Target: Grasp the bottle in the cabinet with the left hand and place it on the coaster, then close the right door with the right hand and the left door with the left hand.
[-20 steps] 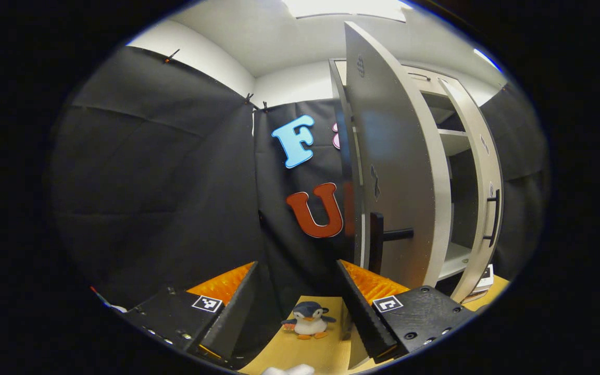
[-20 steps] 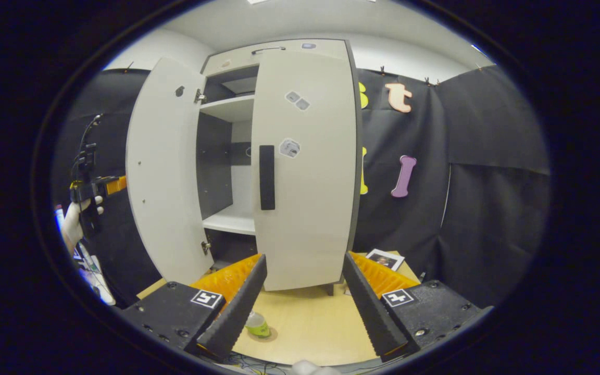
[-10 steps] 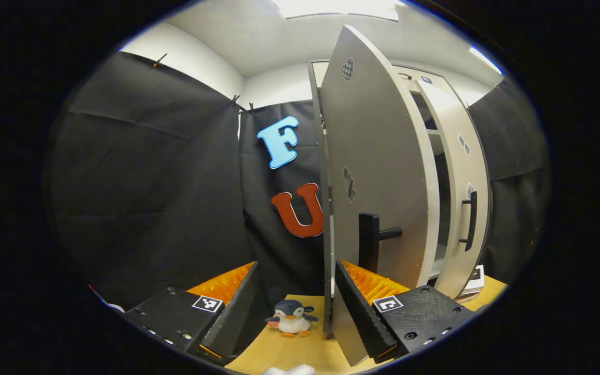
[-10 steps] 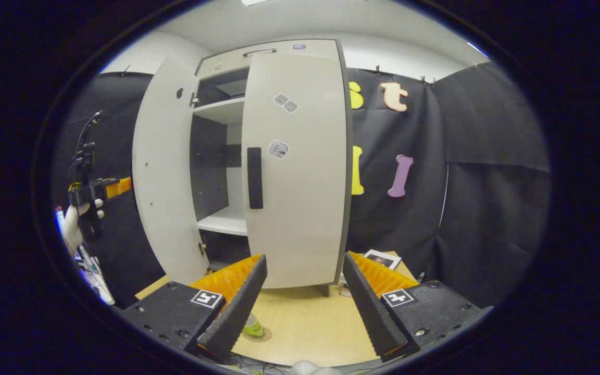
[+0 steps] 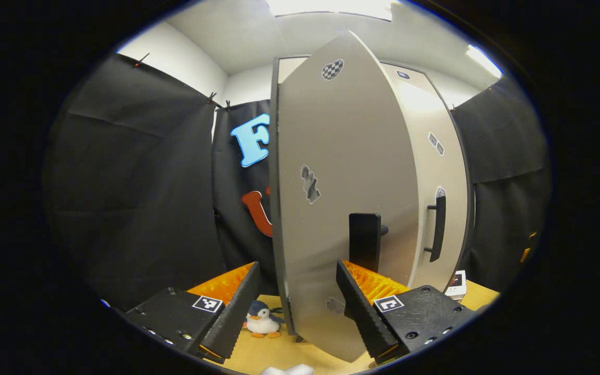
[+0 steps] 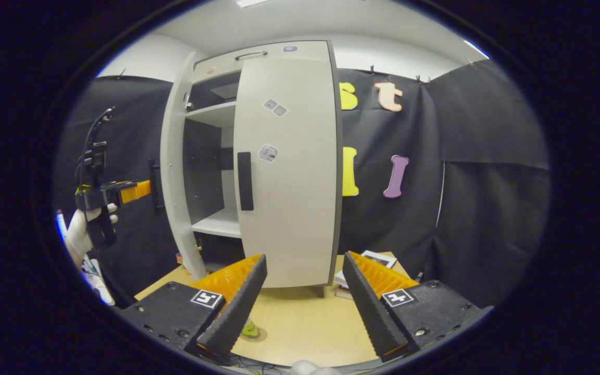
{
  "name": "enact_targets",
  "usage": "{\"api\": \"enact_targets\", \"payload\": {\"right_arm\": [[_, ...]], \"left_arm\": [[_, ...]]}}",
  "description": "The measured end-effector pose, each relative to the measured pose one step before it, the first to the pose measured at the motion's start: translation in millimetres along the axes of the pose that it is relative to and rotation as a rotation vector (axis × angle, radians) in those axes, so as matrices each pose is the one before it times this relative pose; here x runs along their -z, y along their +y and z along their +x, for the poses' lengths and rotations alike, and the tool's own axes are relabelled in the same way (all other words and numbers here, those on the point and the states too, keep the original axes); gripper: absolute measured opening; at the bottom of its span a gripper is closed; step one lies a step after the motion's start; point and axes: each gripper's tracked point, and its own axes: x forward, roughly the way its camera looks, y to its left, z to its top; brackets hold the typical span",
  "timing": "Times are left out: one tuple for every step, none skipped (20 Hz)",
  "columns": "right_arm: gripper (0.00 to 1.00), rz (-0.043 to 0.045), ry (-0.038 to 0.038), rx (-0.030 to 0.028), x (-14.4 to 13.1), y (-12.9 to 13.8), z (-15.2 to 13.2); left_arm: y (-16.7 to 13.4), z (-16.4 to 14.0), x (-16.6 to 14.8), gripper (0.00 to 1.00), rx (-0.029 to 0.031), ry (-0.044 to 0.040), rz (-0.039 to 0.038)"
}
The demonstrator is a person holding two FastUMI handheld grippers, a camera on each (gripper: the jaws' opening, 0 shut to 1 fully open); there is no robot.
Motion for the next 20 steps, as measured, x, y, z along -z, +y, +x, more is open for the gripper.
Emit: {"api": "enact_targets", "payload": {"right_arm": [[0.96,0.00253,-0.00549,0.00340,-3.29,-2.02,-0.11],[0.96,0.00238,-0.00572,0.00432,-1.42,-0.92,-2.37],[0.96,0.00167,-0.00758,0.00414,-2.17,-0.63,-2.39],[0.96,-0.00080,-0.00590,0.00674,-1.82,-1.74,-1.28],[0.96,-0.00173,-0.00470,0.00560,-1.75,-0.81,0.29],[0.96,0.00088,-0.00593,0.00504,-1.14,0.41,0.56],[0.96,0.00101,-0.00391,0.00442,-1.52,0.09,0.82],[0.94,0.00136,-0.00204,0.00360,-0.61,-0.87,0.53],[0.94,0.00119,0.00003,0.00260,-0.69,-0.02,0.09],[0.94,0.00049,-0.00049,0.00048,-0.04,0.06,0.07],[0.94,-0.00093,-0.00102,-0.00020,-0.85,0.35,-0.31],[0.96,-0.00216,-0.00189,-0.00035,-0.57,-0.10,-0.29],[0.96,-0.00227,-0.00330,-0.00201,-1.15,0.64,-0.37],[0.96,-0.00221,-0.00397,-0.00240,-0.91,1.42,0.42],[0.96,-0.00115,-0.00658,-0.00028,-2.31,1.73,-0.12],[0.96,-0.00076,-0.00630,-0.00181,-2.35,4.91,2.60],[0.96,-0.00102,-0.00550,0.00231,-1.94,3.93,1.88],[0.96,-0.00008,-0.00622,0.00132,-0.91,1.47,0.77],[0.96,0.00056,-0.00455,0.00207,-1.56,1.47,0.50],[0.96,0.00120,-0.00410,0.00103,-0.93,1.16,-0.09]], "left_arm": [[-8.51,5.01,2.22,0.90,0.00664,0.01115,0.00318],[-4.16,3.01,1.20,0.97,-0.00313,0.00757,0.00286],[-3.70,1.56,-0.87,0.96,0.00276,-0.00332,0.00032],[-4.18,-0.68,-1.71,0.96,0.00486,-0.00515,-0.00433],[-2.14,-1.37,-3.79,0.96,0.00643,-0.00917,-0.00311],[-1.34,-2.05,0.00,0.96,0.00107,-0.00062,0.00030],[1.33,-1.94,-0.63,0.96,-0.00535,0.00057,0.00286],[-0.56,-2.38,1.27,0.96,-0.00010,0.00281,0.00131],[-0.71,-3.01,0.17,0.96,-0.00038,0.00205,-0.00323],[-0.99,-2.84,-0.14,0.96,0.00487,-0.00059,-0.00447],[-1.70,-2.43,-0.90,0.96,0.00828,-0.00505,-0.00258],[0.01,-2.35,-0.78,0.96,-0.00470,-0.00172,-0.00064],[-0.91,-2.72,-0.79,0.96,0.00121,0.00054,-0.00079],[-2.27,-3.09,-0.79,0.96,0.00644,-0.00061,-0.00227],[-2.10,-3.21,-1.06,0.96,0.00304,0.00147,-0.00487],[-2.13,-3.80,-0.33,0.96,0.00704,0.00169,-0.00595],[-1.89,-4.44,-1.26,0.96,0.00840,0.00082,-0.00778],[-1.72,-5.16,-0.04,0.96,0.00613,0.00142,-0.00727],[-0.91,-4.94,0.43,0.96,0.00232,0.00196,-0.00377],[0.21,-5.18,0.99,0.96,-0.00089,0.00607,-0.00333]]}}
